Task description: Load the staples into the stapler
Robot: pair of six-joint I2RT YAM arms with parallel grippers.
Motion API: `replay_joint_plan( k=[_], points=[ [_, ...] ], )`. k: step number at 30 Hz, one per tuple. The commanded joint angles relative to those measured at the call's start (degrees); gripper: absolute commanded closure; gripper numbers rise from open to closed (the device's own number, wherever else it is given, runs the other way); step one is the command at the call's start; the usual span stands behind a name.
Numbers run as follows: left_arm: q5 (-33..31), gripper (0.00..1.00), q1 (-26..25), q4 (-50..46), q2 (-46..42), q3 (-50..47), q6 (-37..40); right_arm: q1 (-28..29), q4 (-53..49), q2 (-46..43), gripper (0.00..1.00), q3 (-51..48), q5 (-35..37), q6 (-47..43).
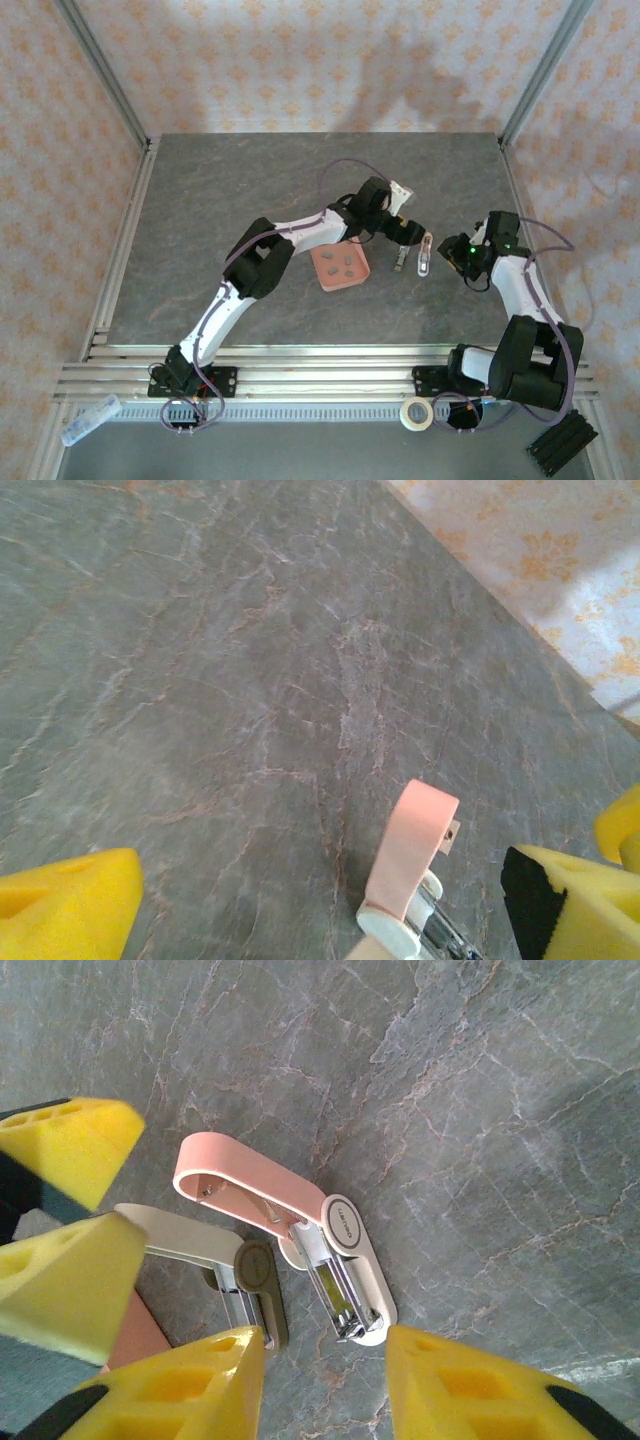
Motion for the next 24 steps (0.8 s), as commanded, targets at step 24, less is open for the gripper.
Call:
replay_joint_plan(
  k=[24],
  points=[
    [3.6, 0.10, -1.8, 11.1, -9.4, -14.5, 1.6, -0.2, -2.4, -1.3, 0.64, -0.5, -2.9, -1.4]
  ],
)
